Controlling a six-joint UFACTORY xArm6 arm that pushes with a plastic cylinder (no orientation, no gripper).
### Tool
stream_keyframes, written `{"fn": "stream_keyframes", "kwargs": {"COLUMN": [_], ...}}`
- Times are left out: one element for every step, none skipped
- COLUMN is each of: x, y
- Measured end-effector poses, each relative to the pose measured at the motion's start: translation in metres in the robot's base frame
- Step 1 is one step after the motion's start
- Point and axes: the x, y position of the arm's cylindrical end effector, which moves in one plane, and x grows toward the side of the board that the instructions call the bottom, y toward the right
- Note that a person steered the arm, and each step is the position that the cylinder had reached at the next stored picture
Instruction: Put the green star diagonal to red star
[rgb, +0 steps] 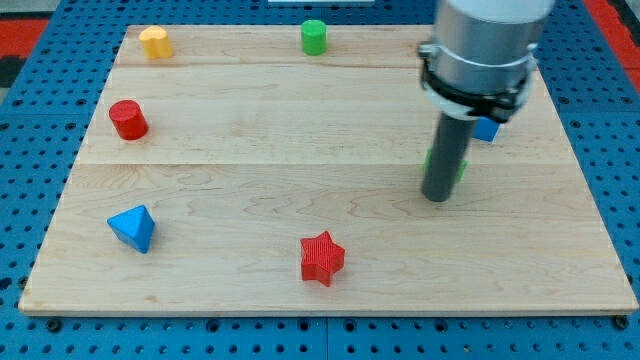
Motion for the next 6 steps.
{"fn": "stream_keyframes", "kwargs": {"x": [0.015,-0.026,-0.055,-0.054,-0.052,-0.067], "y": [0.037,0.048,0.05,-0.003,-0.053,-0.046]}}
